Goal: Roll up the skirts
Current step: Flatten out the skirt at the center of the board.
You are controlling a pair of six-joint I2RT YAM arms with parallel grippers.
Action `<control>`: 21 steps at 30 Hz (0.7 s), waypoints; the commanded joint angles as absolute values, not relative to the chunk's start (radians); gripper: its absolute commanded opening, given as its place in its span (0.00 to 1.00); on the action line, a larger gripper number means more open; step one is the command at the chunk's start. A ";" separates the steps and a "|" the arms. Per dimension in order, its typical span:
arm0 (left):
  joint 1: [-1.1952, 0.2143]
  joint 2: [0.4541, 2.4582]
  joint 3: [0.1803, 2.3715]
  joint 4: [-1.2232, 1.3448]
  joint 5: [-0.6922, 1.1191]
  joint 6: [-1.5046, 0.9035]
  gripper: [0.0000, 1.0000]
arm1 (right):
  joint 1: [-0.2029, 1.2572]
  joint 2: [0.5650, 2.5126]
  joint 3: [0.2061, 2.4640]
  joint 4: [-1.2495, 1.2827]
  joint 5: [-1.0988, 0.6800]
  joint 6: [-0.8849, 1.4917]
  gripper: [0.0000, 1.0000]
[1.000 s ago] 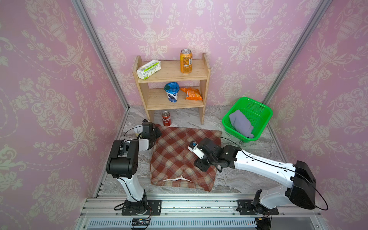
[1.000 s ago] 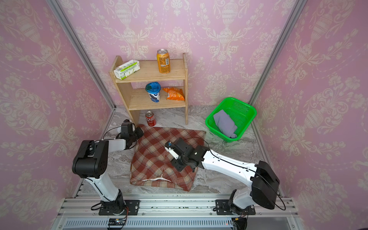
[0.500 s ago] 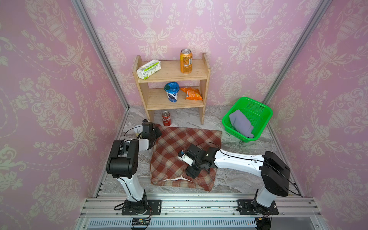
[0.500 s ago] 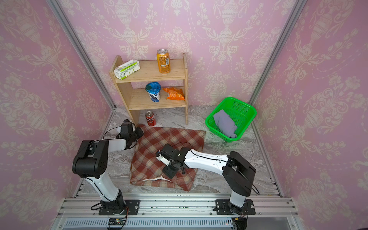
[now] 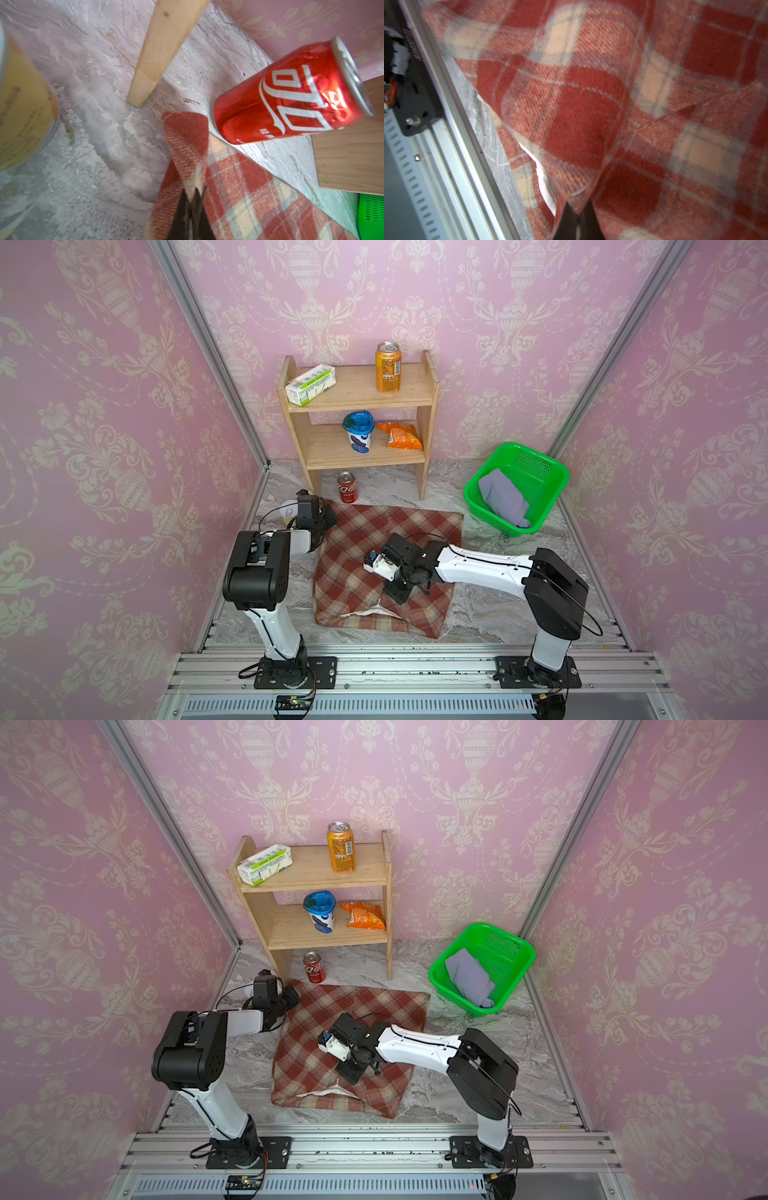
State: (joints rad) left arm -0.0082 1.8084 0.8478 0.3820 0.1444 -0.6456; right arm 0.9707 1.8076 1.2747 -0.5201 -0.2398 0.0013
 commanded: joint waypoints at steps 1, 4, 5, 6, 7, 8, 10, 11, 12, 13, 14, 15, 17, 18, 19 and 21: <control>0.000 1.826 0.832 0.394 0.153 -0.635 0.00 | 0.920 1.749 1.274 -0.533 -0.380 0.003 0.00; 0.000 1.820 0.828 0.392 0.154 -0.634 0.00 | 0.880 1.736 1.292 -0.564 -0.481 -0.002 0.00; 0.001 1.821 0.828 0.391 0.154 -0.633 0.00 | 0.868 1.739 1.301 -0.584 -0.531 -0.005 0.00; 0.001 1.821 0.828 0.389 0.156 -0.633 0.00 | 0.860 1.748 1.313 -0.611 -0.580 -0.010 0.00; 0.001 1.820 0.830 0.389 0.158 -0.633 0.00 | 0.858 1.762 1.326 -0.648 -0.616 -0.021 0.00; 0.000 1.822 0.830 0.389 0.160 -0.633 0.00 | 0.857 1.784 1.345 -0.698 -0.646 -0.040 0.01; 0.000 1.825 0.831 0.388 0.163 -0.634 0.01 | 0.861 1.827 1.366 -0.786 -0.697 -0.073 0.17; 0.001 1.826 0.832 0.388 0.165 -0.635 0.01 | 0.862 1.844 1.368 -0.829 -0.717 -0.091 0.28; 0.001 1.828 0.833 0.385 0.165 -0.634 0.01 | 0.865 1.855 1.365 -0.864 -0.725 -0.110 0.41; 0.000 1.829 0.834 0.386 0.165 -0.634 0.02 | 0.868 1.859 1.360 -0.886 -0.717 -0.123 0.51; 0.001 1.829 0.834 0.383 0.166 -0.632 0.02 | 0.868 1.853 1.352 -0.893 -0.694 -0.127 0.59; 0.001 1.831 0.837 0.380 0.165 -0.631 0.02 | 0.869 1.838 1.342 -0.888 -0.662 -0.123 0.63; 0.001 1.830 0.839 0.378 0.166 -0.630 0.02 | 0.870 1.793 1.325 -0.852 -0.604 -0.099 1.00; 0.001 1.831 0.839 0.376 0.164 -0.631 0.02 | 0.875 1.770 1.321 -0.836 -0.575 -0.085 1.00; 0.000 1.829 0.840 0.376 0.165 -0.632 0.02 | 0.888 1.747 1.318 -0.820 -0.529 -0.077 1.00; 0.001 1.827 0.841 0.375 0.164 -0.631 0.02 | 0.929 1.710 1.313 -0.793 -0.404 -0.073 1.00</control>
